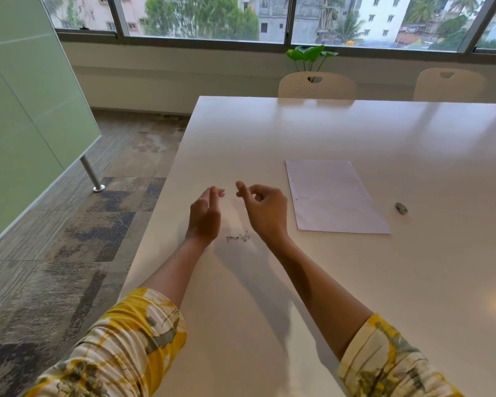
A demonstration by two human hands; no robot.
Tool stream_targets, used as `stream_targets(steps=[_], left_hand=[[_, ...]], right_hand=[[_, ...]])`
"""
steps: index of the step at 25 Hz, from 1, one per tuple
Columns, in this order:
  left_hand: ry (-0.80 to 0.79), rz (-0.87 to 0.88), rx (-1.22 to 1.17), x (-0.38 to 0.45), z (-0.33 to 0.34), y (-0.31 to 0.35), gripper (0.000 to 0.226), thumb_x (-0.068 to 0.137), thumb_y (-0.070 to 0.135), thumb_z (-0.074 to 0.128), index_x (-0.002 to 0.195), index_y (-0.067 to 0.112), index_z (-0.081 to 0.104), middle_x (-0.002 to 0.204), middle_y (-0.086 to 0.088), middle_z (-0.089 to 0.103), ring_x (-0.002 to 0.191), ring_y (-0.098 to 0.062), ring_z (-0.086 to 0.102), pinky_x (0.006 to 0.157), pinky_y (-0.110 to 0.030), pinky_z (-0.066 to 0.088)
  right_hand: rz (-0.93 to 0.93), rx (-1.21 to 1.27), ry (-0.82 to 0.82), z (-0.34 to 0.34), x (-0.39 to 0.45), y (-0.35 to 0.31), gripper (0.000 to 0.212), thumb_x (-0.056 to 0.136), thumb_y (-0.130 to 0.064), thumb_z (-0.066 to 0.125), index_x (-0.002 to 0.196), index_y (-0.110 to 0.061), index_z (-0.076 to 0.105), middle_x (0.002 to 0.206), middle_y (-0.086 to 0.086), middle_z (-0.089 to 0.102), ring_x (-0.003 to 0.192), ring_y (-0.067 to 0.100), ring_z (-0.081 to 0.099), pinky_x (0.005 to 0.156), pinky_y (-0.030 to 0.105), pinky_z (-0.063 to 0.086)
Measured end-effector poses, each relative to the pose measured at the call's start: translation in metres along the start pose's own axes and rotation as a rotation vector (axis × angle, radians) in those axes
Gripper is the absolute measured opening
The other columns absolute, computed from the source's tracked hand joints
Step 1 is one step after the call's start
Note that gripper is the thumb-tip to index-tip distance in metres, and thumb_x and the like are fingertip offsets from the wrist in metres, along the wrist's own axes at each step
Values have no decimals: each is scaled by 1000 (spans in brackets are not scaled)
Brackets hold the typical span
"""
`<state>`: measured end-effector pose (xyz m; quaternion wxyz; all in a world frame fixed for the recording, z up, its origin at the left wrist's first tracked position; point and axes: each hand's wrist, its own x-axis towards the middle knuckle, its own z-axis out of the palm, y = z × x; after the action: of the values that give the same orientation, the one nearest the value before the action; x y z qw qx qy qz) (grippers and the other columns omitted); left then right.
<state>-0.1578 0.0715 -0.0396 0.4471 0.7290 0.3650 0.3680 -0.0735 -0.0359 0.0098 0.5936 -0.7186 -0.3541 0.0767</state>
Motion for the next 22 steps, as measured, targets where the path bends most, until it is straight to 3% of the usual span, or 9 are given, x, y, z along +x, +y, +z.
stream_targets(steps=[2, 4, 5, 7, 9, 11, 15, 19, 22], left_hand=[[-4, -4, -5, 0, 1, 0, 47, 109, 39, 26, 121, 15, 64, 120, 1, 66, 110, -12, 56, 90, -22, 38], [-1, -1, -3, 2, 0, 0, 46, 109, 37, 26, 121, 15, 64, 119, 1, 66, 109, -13, 57, 90, -23, 39], [-2, 2, -2, 2, 1, 1, 46, 109, 37, 26, 121, 14, 64, 119, 0, 66, 109, -13, 57, 91, -24, 40], [-9, 4, 0, 1, 1, 0, 47, 109, 38, 26, 122, 13, 64, 122, -1, 66, 110, -14, 57, 92, -25, 40], [-5, 17, 8, 1, 1, 0, 49, 109, 38, 25, 122, 12, 64, 123, -2, 67, 111, -14, 58, 93, -24, 40], [-3, 38, 17, 1, 1, -1, 51, 109, 39, 24, 123, 12, 65, 123, -3, 68, 113, -15, 58, 93, -23, 39], [-27, 43, 26, 2, 1, -4, 59, 107, 43, 20, 133, 11, 61, 131, -8, 66, 125, -20, 56, 104, -28, 39], [-5, 78, 4, 0, -2, -8, 59, 108, 41, 20, 133, 9, 62, 130, -10, 66, 125, -21, 56, 103, -27, 38], [7, 63, -28, -1, -5, -9, 54, 109, 36, 22, 132, 8, 62, 129, -11, 66, 124, -22, 57, 102, -25, 38]], right_hand=[[4, -128, -73, 3, 2, 0, 27, 104, -30, 47, 98, -27, 74, 80, -23, 67, 51, -2, 55, 56, 18, 45], [39, -160, -231, 3, 1, 9, 36, 102, -8, 40, 109, -32, 67, 107, -10, 69, 98, 8, 62, 91, 35, 49], [54, -201, -303, 2, 1, 14, 40, 101, -5, 41, 114, -34, 65, 124, -5, 64, 122, 17, 51, 107, 41, 38], [42, -315, -380, -3, 3, 22, 32, 102, -16, 47, 123, -36, 61, 146, -4, 47, 140, 19, 31, 116, 44, 18], [-6, -421, -418, -8, 4, 30, 36, 105, -36, 40, 138, -29, 52, 155, -3, 36, 146, 20, 24, 119, 43, 11], [-49, -558, -478, -10, -4, 41, 60, 103, -54, 24, 154, -22, 30, 163, 1, 21, 152, 20, 9, 120, 38, -1], [-128, -737, -609, -7, -27, 55, 89, 91, -75, 3, 158, -17, -4, 165, 0, -6, 151, 11, -9, 117, 26, -11], [-78, -630, -740, 1, -39, 43, 84, 94, -71, 4, 157, -17, -5, 165, 0, -5, 151, 12, -4, 122, 29, -2], [61, -255, -628, -6, -47, 32, 68, 101, -62, 21, 156, -23, 25, 161, -2, 28, 145, 15, 29, 119, 36, 23]])
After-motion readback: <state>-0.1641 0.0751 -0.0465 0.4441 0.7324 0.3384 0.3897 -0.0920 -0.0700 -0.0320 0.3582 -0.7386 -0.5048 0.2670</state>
